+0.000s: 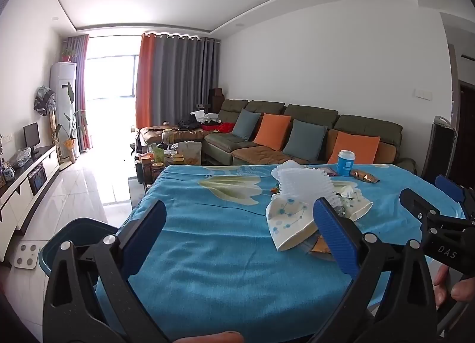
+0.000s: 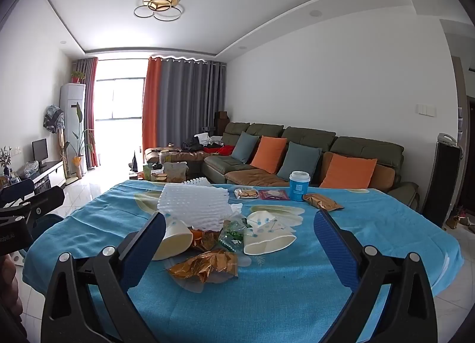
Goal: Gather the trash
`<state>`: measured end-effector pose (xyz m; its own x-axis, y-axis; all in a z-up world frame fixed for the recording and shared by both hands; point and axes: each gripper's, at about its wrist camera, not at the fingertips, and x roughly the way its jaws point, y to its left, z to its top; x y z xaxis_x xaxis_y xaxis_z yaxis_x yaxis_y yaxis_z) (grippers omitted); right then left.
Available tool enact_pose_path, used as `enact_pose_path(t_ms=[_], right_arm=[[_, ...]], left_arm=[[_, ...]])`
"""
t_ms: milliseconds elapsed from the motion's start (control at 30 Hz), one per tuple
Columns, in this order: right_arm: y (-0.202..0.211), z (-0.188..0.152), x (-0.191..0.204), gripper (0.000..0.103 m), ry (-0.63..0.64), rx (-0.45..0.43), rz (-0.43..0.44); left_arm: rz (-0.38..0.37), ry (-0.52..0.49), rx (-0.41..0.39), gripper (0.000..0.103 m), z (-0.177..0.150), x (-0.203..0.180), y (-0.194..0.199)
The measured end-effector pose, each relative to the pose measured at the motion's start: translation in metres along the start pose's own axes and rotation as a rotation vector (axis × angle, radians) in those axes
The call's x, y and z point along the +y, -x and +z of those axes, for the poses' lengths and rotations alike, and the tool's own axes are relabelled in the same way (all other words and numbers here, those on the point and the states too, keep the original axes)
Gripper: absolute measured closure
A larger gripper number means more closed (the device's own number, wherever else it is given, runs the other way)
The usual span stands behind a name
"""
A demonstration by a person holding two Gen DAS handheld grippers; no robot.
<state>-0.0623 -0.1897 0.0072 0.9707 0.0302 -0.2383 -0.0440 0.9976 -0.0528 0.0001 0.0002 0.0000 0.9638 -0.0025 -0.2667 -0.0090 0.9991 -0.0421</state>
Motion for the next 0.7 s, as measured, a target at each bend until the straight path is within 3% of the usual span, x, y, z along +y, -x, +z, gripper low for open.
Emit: enact_pose_path(t_ms=[700], right_arm=[[-0.0008,-0.0007,0.0014,0.007,0.006,-0.014,-0.001]], left_arm=[[-0.018,-0.012,-0.008,0.006,0.0003,0.0000,0.0032]])
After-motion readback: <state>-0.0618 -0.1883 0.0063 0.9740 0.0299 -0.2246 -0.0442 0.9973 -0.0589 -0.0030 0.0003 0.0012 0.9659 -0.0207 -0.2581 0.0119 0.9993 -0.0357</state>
